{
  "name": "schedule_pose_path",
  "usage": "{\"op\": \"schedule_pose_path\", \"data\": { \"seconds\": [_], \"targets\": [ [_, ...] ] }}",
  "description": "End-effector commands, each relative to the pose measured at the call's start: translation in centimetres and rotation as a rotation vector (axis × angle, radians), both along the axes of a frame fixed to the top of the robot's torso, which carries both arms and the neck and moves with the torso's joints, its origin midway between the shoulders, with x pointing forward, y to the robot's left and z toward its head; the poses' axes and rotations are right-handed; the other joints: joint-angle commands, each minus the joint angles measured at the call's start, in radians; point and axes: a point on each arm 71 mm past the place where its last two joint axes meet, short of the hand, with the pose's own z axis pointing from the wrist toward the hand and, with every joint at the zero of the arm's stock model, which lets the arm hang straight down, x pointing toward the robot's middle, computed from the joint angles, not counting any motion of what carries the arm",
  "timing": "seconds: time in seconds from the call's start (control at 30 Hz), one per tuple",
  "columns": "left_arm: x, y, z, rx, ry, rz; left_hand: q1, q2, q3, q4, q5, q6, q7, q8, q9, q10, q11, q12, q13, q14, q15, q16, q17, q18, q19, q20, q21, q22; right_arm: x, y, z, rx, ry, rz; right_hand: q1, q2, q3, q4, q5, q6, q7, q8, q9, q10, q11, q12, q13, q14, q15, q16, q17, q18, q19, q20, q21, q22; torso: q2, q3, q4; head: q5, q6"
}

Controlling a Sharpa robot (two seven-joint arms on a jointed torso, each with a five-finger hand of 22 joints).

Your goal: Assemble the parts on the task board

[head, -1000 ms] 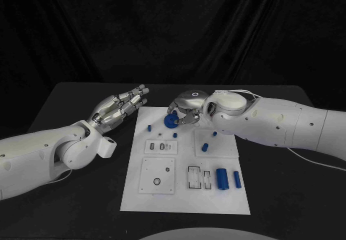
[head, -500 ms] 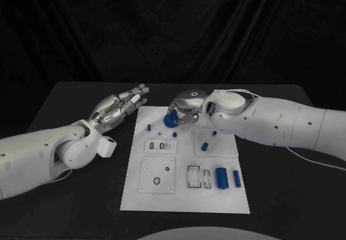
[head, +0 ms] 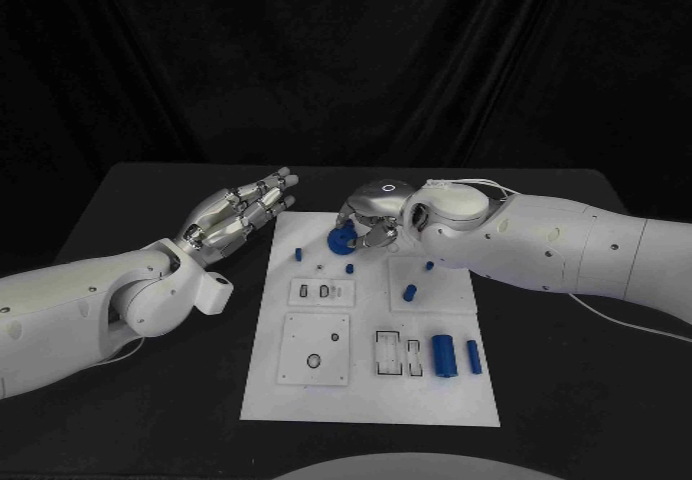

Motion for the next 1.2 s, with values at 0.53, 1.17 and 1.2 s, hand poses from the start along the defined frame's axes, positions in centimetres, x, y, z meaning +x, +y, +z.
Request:
{"op": "schedule_pose_path", "data": {
  "seconds": [0.53, 1.17, 1.2],
  "targets": [
    [0.0, 0.0, 0.5, -0.069, -0.029, 0.000, 0.010, 0.000, 0.009, -0.002, 0.008, -0.003, 0.003, 0.005, 0.001, 0.002, 0.009, 0.003, 0.002, 0.000, 0.007, -0.004, -0.001, 0.011, 0.001, 0.009, 0.002, 0.001, 0.5, -0.7, 0.1, 0.022, -0.036, -0.067, 0.007, 0.019, 0.011, 0.004, 0.005, 0.012, 0.005, -0.008, -0.003, 0.102, -0.003, 0.003, 0.263, 0.085, -0.005, -0.009, 0.227, 0.015, -0.009, -0.002, -0.017, 0.037, 0.000, 0.0008, -0.0020, 0.000, 0.001],
    [-0.1, 0.7, 0.5, -0.071, -0.021, 0.019, 0.012, 0.001, 0.012, -0.003, 0.009, -0.002, 0.004, 0.005, 0.001, 0.002, 0.010, 0.003, 0.002, 0.000, 0.007, -0.004, -0.001, 0.011, 0.001, 0.010, 0.002, 0.001, -0.9, -3.5, 3.7, 0.119, -0.140, -0.041, -0.010, 0.009, 0.000, 0.013, -0.052, 0.011, 0.001, -0.026, -0.013, 0.102, -0.005, 0.003, 0.263, 0.091, -0.007, 0.006, 0.238, 0.010, 0.011, -0.003, 0.004, 0.054, -0.001, 0.0012, -0.0002, 0.006, 0.005],
    [-0.1, 0.7, 0.5, -0.071, -0.021, 0.021, 0.012, 0.001, 0.013, -0.004, 0.010, -0.001, 0.004, 0.006, 0.001, 0.003, 0.010, 0.003, 0.002, 0.000, 0.007, -0.004, -0.001, 0.011, 0.001, 0.010, 0.002, 0.001, -1.0, -4.0, 4.1, 0.120, -0.144, -0.044, -0.011, 0.009, -0.002, 0.014, -0.059, 0.012, 0.001, -0.026, -0.013, 0.102, -0.005, 0.003, 0.263, 0.091, -0.007, 0.006, 0.238, 0.010, 0.012, -0.003, 0.005, 0.055, -0.001, 0.0011, 0.0002, 0.006, 0.005]
  ]
}}
